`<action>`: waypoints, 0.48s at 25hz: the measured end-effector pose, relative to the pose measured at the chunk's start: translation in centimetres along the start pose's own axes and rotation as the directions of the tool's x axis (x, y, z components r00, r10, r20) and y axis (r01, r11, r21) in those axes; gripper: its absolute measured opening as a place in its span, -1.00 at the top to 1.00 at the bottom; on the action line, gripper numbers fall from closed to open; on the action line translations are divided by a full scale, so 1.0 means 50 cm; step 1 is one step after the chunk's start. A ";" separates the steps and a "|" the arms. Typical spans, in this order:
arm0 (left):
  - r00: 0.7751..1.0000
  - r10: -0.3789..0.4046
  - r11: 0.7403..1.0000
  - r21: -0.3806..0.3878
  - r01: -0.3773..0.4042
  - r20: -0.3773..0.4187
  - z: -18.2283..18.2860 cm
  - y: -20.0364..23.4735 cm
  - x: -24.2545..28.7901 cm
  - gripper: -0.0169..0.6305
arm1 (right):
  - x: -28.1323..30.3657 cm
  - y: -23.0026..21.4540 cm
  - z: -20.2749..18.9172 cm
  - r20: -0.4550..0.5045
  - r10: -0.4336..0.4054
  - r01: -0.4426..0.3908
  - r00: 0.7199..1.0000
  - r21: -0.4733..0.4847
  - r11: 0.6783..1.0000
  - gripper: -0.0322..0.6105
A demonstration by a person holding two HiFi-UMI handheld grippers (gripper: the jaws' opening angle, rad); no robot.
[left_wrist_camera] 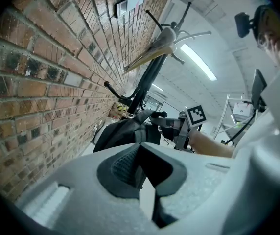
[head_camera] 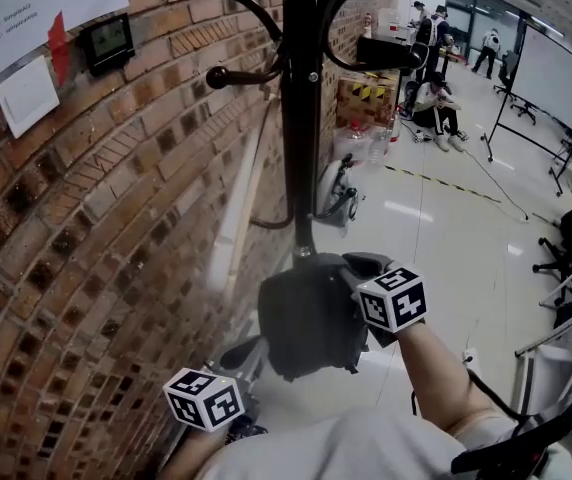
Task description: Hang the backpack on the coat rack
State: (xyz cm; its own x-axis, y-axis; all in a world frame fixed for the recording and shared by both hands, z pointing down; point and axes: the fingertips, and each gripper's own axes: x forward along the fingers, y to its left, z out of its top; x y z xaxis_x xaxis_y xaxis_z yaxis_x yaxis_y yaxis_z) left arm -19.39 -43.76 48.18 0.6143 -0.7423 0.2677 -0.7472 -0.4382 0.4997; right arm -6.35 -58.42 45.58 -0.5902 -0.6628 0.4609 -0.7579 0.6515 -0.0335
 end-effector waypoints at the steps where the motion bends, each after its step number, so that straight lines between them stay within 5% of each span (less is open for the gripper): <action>1: 1.000 0.001 1.000 -0.002 -0.001 -0.001 -0.002 -0.002 0.001 0.94 | 0.005 0.002 -0.007 -0.021 -0.004 0.003 1.000 -0.047 0.999 0.69; 8: 1.000 0.005 1.000 -0.003 -0.005 -0.023 -0.036 -0.048 0.003 0.94 | 0.001 0.026 -0.041 -0.068 0.126 -0.132 0.990 -0.094 0.987 0.61; 12: 1.000 0.010 1.000 0.002 -0.010 -0.016 -0.038 -0.072 0.001 0.94 | -0.020 0.040 -0.030 -0.058 0.172 -0.178 0.983 -0.103 0.979 0.36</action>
State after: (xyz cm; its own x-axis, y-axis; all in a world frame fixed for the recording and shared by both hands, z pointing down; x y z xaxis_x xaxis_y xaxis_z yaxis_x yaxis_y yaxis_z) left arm -16.18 -41.27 47.98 0.6111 -0.7381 0.2859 -0.7536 -0.4322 0.4952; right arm -6.86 -55.89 46.36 -0.6949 -0.5183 0.4984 -0.6084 0.7932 -0.0235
